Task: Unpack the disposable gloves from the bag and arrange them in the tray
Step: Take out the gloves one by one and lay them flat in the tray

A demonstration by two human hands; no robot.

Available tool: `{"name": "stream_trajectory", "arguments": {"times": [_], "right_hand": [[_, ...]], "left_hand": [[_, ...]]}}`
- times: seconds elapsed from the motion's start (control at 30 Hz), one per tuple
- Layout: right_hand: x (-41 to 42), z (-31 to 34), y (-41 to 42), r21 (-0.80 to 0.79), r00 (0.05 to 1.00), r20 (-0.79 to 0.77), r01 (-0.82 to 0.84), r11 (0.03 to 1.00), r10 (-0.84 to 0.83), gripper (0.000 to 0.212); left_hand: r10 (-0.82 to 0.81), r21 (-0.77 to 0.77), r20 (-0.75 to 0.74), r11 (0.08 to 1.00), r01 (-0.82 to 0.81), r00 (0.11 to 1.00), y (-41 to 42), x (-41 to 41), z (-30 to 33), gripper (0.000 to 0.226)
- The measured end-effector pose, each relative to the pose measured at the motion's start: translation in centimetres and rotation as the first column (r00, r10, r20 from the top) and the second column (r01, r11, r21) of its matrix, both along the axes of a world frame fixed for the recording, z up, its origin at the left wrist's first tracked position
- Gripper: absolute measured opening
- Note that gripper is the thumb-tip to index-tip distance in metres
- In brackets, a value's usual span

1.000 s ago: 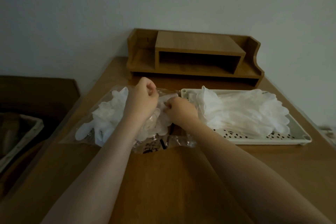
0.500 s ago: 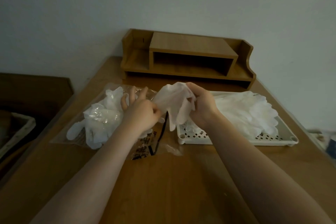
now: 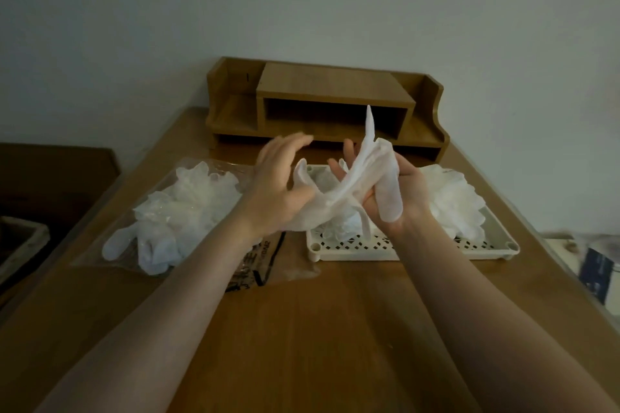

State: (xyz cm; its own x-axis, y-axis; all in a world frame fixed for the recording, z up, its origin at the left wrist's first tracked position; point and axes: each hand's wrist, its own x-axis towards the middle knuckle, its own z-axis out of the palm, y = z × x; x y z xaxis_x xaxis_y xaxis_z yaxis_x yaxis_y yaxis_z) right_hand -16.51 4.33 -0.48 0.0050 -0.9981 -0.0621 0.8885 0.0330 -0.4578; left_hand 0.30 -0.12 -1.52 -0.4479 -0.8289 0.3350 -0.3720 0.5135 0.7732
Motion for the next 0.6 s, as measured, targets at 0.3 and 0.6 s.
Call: {"name": "stream_trajectory", "arguments": {"times": [0.3,0.6], "right_hand": [[-2.7,0.0,1.3,-0.006,0.997,-0.048,0.057,0.998,-0.057,0.034],[-7.6,-1.3,1.8,0.273,0.867,-0.406,0.417,0.867,-0.289,0.040]], "left_hand": [[-0.196,0.309,0.048,0.936,0.172,0.980,1.7,-1.5,-0.3,0.019],[-0.003,0.526,-0.596,0.755,0.392,0.803,0.0,-2.7,1.9,0.024]]}}
